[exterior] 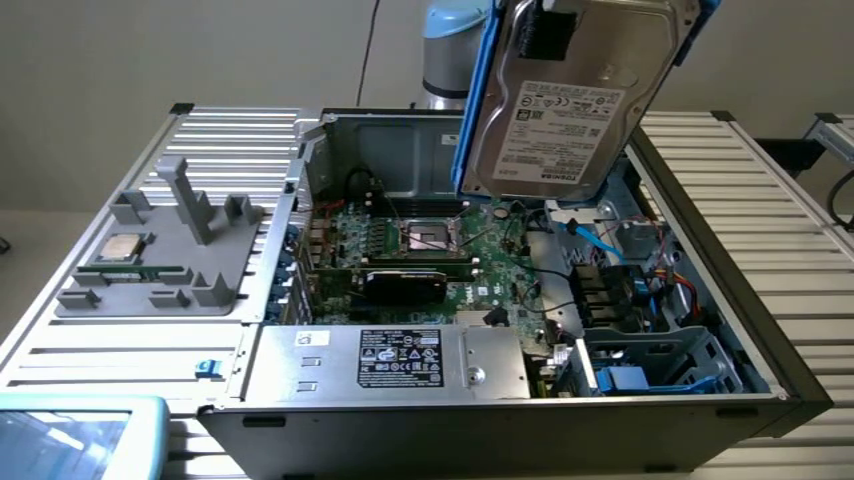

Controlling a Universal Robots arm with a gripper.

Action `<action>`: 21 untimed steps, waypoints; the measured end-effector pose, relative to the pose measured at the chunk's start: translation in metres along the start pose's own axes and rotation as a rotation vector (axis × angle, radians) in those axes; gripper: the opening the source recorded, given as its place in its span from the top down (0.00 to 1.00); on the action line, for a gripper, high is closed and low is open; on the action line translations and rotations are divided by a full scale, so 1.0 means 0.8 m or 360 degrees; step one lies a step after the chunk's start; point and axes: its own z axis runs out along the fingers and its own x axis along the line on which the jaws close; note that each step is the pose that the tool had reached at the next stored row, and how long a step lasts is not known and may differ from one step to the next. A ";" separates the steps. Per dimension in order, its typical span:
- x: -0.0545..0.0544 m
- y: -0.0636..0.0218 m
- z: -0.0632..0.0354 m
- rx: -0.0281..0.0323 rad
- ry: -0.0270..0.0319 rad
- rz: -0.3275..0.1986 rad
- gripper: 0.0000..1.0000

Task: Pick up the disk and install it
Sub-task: 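Pick up the disk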

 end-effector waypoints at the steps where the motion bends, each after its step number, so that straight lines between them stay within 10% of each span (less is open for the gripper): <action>1: -0.003 0.004 0.000 0.00001 0.00015 0.0000 0.63; 9: -0.029 0.029 -0.003 -0.00101 0.00092 -0.0001 0.63; 17: -0.054 0.040 -0.006 -0.00905 0.00105 -0.0006 0.63; 21: -0.069 0.049 -0.007 -0.01002 0.00121 -0.0007 0.63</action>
